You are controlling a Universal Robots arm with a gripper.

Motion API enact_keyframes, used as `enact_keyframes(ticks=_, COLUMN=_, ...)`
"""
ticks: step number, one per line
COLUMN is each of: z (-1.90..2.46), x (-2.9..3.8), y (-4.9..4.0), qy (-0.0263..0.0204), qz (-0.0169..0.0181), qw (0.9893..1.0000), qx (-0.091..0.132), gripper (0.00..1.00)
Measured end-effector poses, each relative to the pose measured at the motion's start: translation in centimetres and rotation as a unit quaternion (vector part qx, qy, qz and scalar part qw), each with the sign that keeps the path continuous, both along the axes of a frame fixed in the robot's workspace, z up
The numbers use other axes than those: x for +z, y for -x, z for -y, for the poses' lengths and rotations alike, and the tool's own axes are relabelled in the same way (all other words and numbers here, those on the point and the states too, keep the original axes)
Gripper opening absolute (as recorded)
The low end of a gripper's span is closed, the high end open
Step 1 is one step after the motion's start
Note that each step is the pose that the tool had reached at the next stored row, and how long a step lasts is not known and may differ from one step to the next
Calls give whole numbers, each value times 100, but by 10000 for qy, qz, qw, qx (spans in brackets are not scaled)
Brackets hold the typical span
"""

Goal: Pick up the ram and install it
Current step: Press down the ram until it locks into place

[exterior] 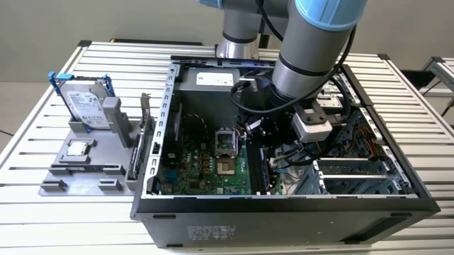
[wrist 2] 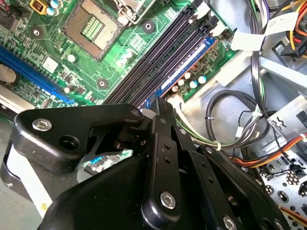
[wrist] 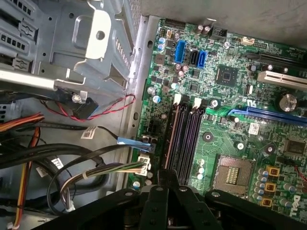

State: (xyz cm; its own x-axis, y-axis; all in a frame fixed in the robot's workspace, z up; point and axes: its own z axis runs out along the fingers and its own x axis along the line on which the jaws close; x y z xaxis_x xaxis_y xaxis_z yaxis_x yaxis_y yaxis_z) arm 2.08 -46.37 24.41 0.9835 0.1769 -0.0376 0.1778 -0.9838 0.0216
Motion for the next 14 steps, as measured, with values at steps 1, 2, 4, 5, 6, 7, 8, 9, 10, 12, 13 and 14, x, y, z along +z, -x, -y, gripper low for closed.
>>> enact_keyframes(ticks=1, z=0, x=0, y=0, qy=0, qz=0, qw=10000, qx=27, gripper=0)
enact_keyframes(ticks=2, z=0, x=0, y=1, qy=0, qz=0, qw=10000, qx=57, gripper=0)
enact_keyframes(ticks=4, z=0, x=0, y=2, qy=0, qz=0, qw=9999, qx=116, gripper=0)
enact_keyframes(ticks=5, z=0, x=0, y=2, qy=0, qz=0, qw=9999, qx=145, gripper=0)
enact_keyframes(ticks=6, z=0, x=0, y=3, qy=0, qz=0, qw=9998, qx=177, gripper=0)
enact_keyframes(ticks=7, z=0, x=0, y=4, qy=0, qz=0, qw=9998, qx=209, gripper=0)
enact_keyframes(ticks=8, z=0, x=0, y=4, qy=0, qz=0, qw=9997, qx=242, gripper=0)
enact_keyframes(ticks=9, z=0, x=0, y=5, qy=0, qz=0, qw=9996, qx=274, gripper=0)
enact_keyframes(ticks=10, z=0, x=0, y=6, qy=0, qz=0, qw=9995, qx=308, gripper=0)
enact_keyframes(ticks=12, z=0, x=0, y=7, qy=0, qz=0, qw=9993, qx=380, gripper=0)
enact_keyframes(ticks=13, z=0, x=0, y=7, qy=0, qz=0, qw=9991, qx=417, gripper=0)
enact_keyframes(ticks=14, z=0, x=0, y=7, qy=0, qz=0, qw=9990, qx=451, gripper=0)
